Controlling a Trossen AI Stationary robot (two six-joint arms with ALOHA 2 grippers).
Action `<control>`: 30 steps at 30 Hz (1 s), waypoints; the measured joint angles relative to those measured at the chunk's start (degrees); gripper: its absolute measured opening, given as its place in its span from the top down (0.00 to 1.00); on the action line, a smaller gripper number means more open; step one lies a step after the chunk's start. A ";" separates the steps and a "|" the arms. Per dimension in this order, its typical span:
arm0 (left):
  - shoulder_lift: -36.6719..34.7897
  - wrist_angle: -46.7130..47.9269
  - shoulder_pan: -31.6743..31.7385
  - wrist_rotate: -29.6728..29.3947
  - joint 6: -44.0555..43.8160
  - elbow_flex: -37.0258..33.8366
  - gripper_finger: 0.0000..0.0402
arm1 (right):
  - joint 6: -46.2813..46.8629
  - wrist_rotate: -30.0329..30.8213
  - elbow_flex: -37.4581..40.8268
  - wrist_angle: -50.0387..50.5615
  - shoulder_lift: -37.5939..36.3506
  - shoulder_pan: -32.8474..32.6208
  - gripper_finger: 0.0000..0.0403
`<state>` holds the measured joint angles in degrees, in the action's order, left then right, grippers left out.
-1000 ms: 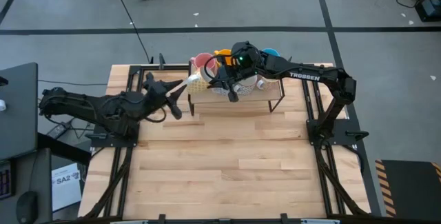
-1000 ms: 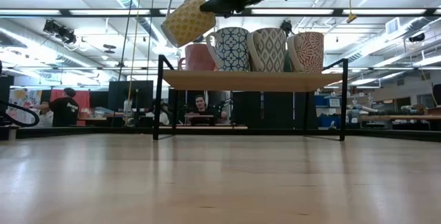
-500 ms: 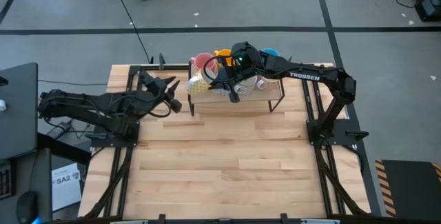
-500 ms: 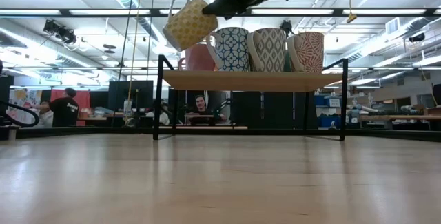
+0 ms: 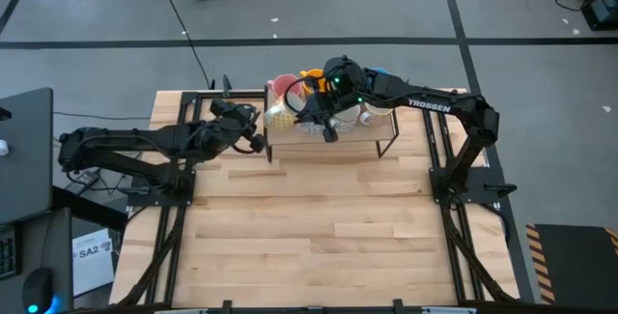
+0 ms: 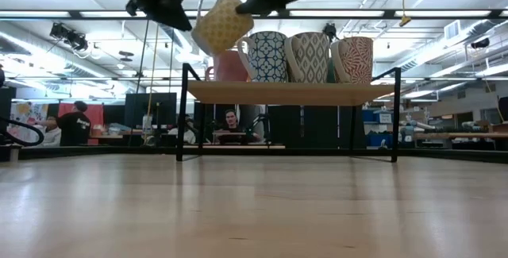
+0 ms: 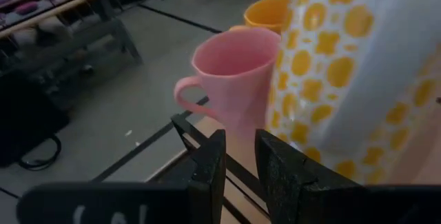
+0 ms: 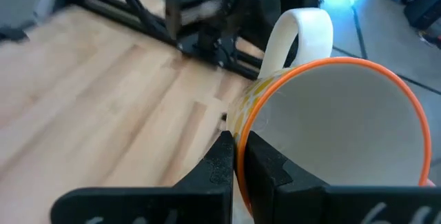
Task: Place coffee mugs
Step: Put the white-yellow mug on the shelf
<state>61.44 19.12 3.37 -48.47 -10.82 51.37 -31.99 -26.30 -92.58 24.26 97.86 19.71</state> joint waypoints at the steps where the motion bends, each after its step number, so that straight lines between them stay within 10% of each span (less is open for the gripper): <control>1: 0.43 -0.02 0.28 0.66 0.00 0.00 0.79 | -0.96 1.04 0.00 0.40 0.02 -0.01 0.94; 30: 2.96 -4.89 6.45 0.70 0.05 0.00 0.79 | -8.81 3.77 0.00 2.73 0.46 0.95 0.94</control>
<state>64.40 14.24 9.83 -47.76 -10.77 51.37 -40.80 -22.52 -92.58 26.99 98.32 20.67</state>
